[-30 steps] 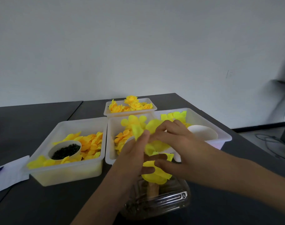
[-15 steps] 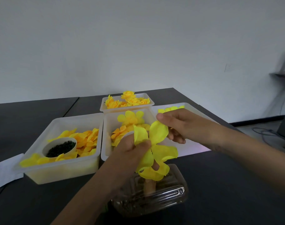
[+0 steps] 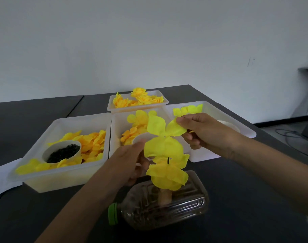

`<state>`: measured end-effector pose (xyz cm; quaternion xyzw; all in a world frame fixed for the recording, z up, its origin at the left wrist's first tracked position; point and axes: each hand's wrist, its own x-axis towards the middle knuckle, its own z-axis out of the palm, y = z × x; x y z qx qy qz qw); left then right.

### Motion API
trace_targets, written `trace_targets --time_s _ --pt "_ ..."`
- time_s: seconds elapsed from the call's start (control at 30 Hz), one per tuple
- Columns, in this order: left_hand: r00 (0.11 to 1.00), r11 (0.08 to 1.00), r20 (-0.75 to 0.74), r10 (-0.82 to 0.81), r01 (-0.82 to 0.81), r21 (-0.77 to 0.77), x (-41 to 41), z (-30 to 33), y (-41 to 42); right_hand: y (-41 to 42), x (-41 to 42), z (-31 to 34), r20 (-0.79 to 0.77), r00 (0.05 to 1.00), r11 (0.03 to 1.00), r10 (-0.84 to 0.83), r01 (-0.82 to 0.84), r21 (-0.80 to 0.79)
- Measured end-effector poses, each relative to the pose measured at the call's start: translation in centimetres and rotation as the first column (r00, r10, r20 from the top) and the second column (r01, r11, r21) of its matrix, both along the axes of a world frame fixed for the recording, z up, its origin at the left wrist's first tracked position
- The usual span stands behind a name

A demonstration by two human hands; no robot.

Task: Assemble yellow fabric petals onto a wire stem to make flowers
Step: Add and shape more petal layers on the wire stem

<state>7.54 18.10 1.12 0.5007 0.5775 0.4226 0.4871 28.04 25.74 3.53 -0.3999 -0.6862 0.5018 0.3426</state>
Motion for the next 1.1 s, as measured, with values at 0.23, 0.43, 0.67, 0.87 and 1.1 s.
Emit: trace_targets --time_s 0.23,0.43,0.67,0.87,1.1 --pt "0.993 0.983 -0.084 -0.088 0.101 0.154 0.3 -0.5 -0.7 1.0 0.3 -2.3 -0.046 0.998 0.992 0.038 -0.044 -0.116" --pt "0.986 0.951 -0.151 -0.071 0.112 0.287 0.3 -0.4 -0.8 1.2 0.3 -2.9 -0.059 0.998 0.989 0.026 -0.034 -0.145" --pt "0.970 0.933 -0.242 -0.037 0.120 0.340 0.2 -0.7 -0.6 1.0 0.4 -2.6 -0.068 0.997 0.991 -0.020 0.011 -0.133" --pt "0.957 0.939 -0.289 -0.005 0.104 0.329 0.1 -1.4 -0.6 0.9 0.6 -3.1 -0.025 0.999 0.989 -0.024 0.020 -0.150" --pt "0.985 0.944 -0.158 -0.066 0.113 0.310 1.2 -1.3 -1.0 0.9 0.4 -3.0 -0.044 0.999 0.992 -0.010 0.004 -0.127"
